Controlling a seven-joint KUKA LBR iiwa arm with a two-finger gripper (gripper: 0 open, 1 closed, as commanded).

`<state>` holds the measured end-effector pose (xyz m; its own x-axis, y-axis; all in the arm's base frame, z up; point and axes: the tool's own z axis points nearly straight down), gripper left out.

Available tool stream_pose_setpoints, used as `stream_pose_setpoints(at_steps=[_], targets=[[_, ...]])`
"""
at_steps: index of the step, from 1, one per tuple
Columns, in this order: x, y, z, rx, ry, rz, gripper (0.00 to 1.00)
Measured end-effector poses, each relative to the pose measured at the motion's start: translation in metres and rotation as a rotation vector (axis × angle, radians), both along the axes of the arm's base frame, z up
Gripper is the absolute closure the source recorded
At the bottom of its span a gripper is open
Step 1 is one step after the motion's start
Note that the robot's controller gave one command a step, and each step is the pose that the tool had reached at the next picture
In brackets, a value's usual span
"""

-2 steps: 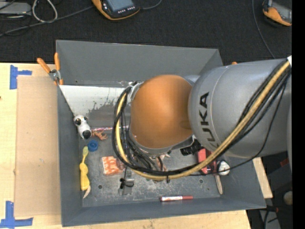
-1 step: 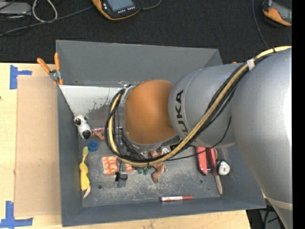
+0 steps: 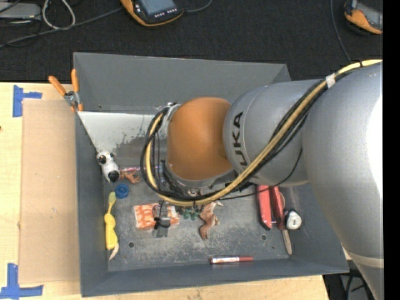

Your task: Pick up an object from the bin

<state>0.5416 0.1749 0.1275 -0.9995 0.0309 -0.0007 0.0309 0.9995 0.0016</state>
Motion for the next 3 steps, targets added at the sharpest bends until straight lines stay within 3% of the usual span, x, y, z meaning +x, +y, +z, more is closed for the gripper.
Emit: stream_pose_setpoints(at_steps=[1,2,3], targets=[[0.0,0.0,-0.02,-0.001,0.003,-0.06,0.0],[0.005,-0.004,-0.061,0.0,-0.001,-0.014,0.0],[0.009,0.004,-0.057,0.001,-0.002,0.024,1.0]])
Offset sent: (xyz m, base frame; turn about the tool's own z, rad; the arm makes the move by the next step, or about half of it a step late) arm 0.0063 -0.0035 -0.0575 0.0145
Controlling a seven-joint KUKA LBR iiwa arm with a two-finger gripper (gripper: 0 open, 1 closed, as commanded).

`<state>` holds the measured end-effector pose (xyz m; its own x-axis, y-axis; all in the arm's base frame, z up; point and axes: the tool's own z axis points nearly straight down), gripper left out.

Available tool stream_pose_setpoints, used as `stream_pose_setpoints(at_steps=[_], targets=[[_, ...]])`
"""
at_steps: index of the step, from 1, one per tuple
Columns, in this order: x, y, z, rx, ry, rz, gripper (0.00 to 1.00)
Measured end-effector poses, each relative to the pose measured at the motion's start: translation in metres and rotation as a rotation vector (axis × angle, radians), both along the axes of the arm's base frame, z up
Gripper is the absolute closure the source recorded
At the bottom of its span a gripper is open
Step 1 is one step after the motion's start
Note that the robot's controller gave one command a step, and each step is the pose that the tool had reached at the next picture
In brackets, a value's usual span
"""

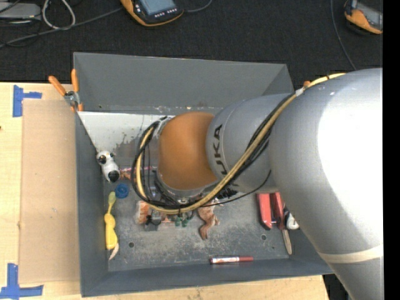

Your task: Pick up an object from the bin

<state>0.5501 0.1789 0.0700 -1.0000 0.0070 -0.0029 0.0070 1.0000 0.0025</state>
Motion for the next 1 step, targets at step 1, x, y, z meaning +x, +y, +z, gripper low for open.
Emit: stream_pose_setpoints(at_steps=[1], targets=[[0.0,0.0,0.0,0.0,0.0,0.0,1.0]])
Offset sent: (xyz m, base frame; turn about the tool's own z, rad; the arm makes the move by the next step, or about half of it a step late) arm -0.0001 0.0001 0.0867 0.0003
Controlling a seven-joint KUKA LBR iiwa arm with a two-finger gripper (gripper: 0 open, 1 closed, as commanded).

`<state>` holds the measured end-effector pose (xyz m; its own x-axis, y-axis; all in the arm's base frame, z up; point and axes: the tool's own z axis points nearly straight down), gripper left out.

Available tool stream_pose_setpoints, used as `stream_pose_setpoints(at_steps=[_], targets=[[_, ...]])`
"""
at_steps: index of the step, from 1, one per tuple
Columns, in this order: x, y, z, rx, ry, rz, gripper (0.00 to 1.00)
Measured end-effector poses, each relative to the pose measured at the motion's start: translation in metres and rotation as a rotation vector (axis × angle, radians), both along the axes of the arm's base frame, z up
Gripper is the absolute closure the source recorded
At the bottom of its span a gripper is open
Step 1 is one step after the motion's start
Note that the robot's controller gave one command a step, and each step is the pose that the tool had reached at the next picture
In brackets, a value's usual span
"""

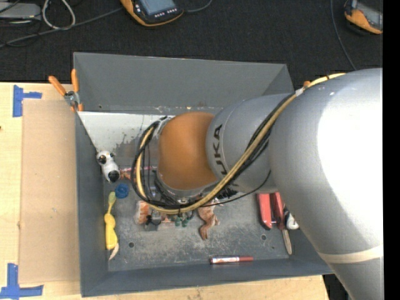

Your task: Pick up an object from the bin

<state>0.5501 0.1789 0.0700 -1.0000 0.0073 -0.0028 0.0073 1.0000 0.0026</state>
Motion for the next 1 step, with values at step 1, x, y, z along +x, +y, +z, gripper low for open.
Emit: stream_pose_setpoints(at_steps=[1], targets=[[-0.0035,-0.0011,0.0231,-0.004,0.012,-0.001,1.0]])
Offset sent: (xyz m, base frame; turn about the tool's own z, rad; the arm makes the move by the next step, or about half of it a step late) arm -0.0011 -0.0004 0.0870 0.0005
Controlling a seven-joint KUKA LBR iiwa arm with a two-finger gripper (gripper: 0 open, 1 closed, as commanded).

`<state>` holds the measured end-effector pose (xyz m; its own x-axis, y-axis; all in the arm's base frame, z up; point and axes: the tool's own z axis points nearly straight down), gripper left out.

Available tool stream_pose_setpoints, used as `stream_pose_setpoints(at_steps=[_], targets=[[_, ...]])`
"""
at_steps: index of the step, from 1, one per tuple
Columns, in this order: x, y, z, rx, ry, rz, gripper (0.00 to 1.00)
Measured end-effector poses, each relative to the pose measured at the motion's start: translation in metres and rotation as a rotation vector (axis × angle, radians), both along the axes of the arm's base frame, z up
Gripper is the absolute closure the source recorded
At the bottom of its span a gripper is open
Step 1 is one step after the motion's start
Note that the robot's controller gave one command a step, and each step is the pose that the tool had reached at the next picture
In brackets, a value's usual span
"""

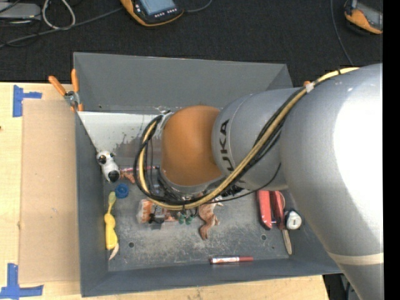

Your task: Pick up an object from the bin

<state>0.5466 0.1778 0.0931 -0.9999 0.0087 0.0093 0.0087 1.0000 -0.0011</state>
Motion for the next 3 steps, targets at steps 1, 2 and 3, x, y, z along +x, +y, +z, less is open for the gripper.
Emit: stream_pose_setpoints(at_steps=[1,2,3], targets=[[0.002,0.0,0.043,0.002,-0.005,-0.002,1.0],[0.002,0.0,0.076,0.003,-0.007,-0.005,1.0],[0.003,0.0,0.097,0.003,-0.008,-0.006,1.0]])
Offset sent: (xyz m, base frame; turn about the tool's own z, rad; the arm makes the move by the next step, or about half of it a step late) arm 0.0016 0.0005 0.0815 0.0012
